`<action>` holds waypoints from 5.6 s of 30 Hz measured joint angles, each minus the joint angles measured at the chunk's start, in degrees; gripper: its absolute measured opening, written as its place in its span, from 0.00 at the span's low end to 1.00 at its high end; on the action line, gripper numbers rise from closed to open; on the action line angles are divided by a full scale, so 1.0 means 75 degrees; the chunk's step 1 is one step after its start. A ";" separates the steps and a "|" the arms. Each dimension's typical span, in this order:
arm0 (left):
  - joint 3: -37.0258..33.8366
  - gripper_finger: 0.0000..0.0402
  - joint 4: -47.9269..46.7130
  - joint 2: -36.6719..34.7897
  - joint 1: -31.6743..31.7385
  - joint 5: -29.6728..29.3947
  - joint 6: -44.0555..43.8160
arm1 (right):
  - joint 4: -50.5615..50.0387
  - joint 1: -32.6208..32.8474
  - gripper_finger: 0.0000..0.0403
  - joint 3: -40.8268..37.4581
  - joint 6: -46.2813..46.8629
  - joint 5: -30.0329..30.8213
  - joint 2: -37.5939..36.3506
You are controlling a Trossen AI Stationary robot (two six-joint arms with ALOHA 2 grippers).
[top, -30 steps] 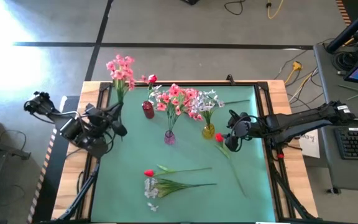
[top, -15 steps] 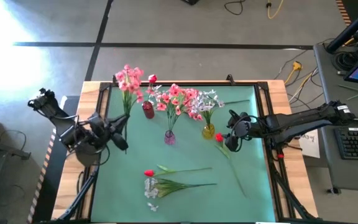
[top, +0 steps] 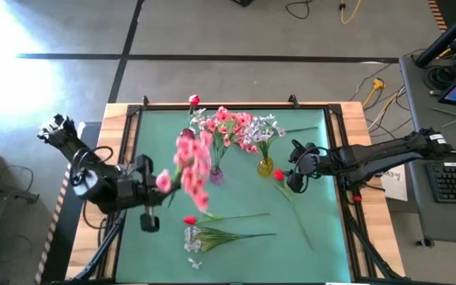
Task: Sort flowers into vase by color
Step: Put the left pink flower into the purple vase
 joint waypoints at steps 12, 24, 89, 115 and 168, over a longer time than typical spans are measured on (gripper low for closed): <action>-0.0066 0.00 0.0766 0.0910 0.0474 0.0750 0.1050 | 0.0009 0.0000 0.66 -0.0006 -0.0115 0.0055 0.0000; -0.0114 0.00 0.0779 0.1554 0.1181 0.1756 0.0499 | 0.0198 -0.0003 0.66 -0.0006 -0.0274 0.0055 0.0000; -0.3208 0.00 0.6589 0.2353 0.4497 0.5265 -0.0738 | 0.0772 -0.0003 0.66 -0.0009 -0.0143 0.0539 0.0000; -0.2839 0.00 0.7297 0.3465 0.5073 0.5197 -0.0197 | 0.1203 -0.0003 0.66 -0.0032 -0.0140 0.0670 0.0000; -0.3013 0.00 0.7271 0.3785 0.5566 0.5413 -0.0742 | 0.1232 -0.0003 0.66 -0.0154 -0.0111 0.0682 0.0000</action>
